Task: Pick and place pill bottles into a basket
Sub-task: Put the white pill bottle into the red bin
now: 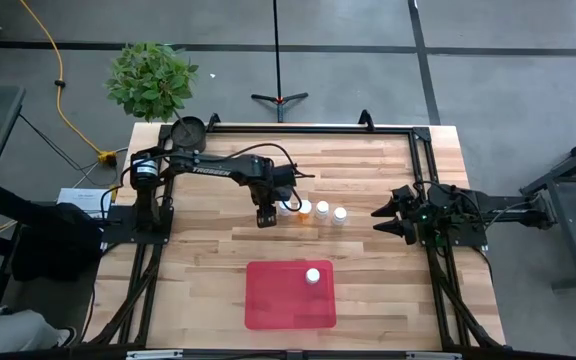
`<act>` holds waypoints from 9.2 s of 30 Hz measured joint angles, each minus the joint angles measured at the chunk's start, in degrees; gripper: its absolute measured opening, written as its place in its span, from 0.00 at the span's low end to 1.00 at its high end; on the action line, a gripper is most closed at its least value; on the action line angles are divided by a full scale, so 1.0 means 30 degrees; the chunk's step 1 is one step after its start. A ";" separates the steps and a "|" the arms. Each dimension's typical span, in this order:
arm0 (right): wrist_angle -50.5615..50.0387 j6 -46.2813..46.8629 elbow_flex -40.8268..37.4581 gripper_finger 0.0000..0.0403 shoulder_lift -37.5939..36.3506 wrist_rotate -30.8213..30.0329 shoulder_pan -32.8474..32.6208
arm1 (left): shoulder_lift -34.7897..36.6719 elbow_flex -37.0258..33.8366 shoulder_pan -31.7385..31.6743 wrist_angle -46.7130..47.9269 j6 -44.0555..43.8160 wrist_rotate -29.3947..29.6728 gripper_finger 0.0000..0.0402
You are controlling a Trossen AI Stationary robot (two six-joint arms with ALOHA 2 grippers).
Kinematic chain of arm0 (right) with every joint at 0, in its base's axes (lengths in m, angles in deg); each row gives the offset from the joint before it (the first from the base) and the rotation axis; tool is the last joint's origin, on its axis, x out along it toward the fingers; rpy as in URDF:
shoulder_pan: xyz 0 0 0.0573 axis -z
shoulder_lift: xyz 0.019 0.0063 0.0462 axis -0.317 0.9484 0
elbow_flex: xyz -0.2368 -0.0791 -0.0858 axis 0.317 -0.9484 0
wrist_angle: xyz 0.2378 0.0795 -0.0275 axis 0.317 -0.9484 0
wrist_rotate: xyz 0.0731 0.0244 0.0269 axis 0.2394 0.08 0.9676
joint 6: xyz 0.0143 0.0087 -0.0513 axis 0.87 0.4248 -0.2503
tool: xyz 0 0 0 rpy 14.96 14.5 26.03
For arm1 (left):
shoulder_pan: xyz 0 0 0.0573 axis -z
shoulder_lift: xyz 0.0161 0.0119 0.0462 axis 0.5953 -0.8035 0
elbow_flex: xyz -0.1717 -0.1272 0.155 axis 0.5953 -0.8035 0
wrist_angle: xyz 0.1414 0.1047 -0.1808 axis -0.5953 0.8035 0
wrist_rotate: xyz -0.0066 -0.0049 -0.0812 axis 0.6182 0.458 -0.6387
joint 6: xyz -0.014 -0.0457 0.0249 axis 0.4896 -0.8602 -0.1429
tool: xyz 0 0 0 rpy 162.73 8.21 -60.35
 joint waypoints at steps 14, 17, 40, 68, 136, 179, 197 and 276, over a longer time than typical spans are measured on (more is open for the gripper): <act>-0.0001 -0.0007 0.0000 0.65 0.0000 -0.0002 -0.0007 | 0.0194 -0.0015 -0.0004 0.1469 0.0204 0.0058 0.52; 0.0002 -0.0007 0.0000 0.65 0.0000 -0.0042 -0.0005 | 0.0748 -0.0024 -0.0192 0.1606 0.0177 -0.0102 0.52; -0.0005 -0.0357 -0.0007 0.65 0.0000 -0.0292 -0.0007 | 1.1567 -0.0022 -0.5132 -0.1827 -0.2019 -0.1084 0.52; -0.0005 -0.0364 -0.0007 0.65 0.0000 -0.1095 -0.0005 | 1.6531 0.0015 -0.1518 -1.4549 -0.5880 -0.7614 0.51; -0.0082 0.0343 0.0003 0.65 0.0483 -0.1986 0.0000 | 0.4204 -0.0019 1.0564 -0.5182 -0.8761 0.1024 0.51; 0.0947 0.0634 -0.0029 0.65 0.2758 -0.2788 -0.0007 | -0.3322 0.9063 1.0535 -0.1535 -0.3320 0.0606 0.51; 0.1010 0.0651 -0.0029 0.65 0.2892 -0.2727 -0.0007 | -0.4741 0.9079 1.0666 -0.3572 -0.3315 0.1738 0.51; 0.1000 0.0998 -0.0029 0.65 0.2885 -0.1537 -0.0007 | -0.5734 1.9032 0.7372 0.9739 0.0832 0.8633 0.45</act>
